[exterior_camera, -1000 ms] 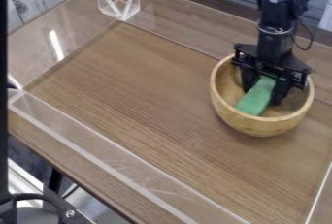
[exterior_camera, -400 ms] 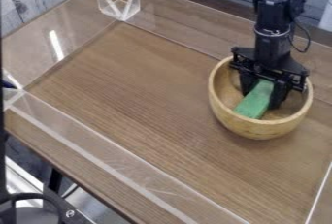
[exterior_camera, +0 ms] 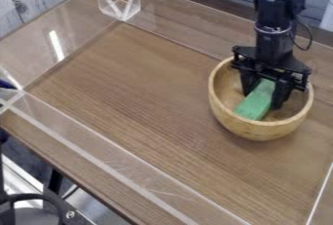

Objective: Remove the green block from inside the brown bowl and put it on the table

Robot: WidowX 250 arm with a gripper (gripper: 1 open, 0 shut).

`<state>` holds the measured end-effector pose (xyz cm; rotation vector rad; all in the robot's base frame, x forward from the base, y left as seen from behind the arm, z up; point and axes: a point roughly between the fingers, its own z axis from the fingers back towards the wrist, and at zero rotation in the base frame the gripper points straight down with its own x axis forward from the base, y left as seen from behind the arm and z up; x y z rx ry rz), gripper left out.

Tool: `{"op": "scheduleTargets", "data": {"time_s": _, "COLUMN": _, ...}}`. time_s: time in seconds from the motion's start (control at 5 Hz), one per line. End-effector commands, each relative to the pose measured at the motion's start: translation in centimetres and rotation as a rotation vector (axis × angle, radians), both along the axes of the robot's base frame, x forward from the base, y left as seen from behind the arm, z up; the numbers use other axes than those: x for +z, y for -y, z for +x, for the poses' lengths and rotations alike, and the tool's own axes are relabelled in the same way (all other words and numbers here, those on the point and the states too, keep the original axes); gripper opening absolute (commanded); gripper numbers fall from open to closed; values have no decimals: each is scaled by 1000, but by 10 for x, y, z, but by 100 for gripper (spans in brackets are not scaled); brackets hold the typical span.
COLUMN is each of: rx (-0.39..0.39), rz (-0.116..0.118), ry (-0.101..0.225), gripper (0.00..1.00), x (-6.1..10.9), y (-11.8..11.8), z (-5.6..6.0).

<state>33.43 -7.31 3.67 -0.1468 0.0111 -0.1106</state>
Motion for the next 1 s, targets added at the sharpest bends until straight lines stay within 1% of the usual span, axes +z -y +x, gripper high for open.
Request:
{"op": "scheduleTargets", "data": {"time_s": 0.0, "rx": 3, "rz": -23, "ry": 96, "gripper": 0, "x": 36, "y": -2, "z": 8}}
{"op": "scheduleTargets", "data": {"time_s": 0.2, "rx": 9, "rz": -37, "ry": 133, "gripper": 0, "x": 55, "y": -7, "z": 7}}
{"op": "scheduleTargets", "data": {"time_s": 0.4, "rx": 21, "rz": -46, "ry": 173, "gripper": 0, "x": 78, "y": -12, "z": 6}}
{"op": "scheduleTargets", "data": {"time_s": 0.6, "rx": 39, "rz": -44, "ry": 179, "gripper": 0, "x": 83, "y": -22, "z": 5}}
{"op": "scheduleTargets", "data": {"time_s": 0.8, "rx": 51, "rz": -39, "ry": 174, "gripper": 0, "x": 82, "y": -29, "z": 4}}
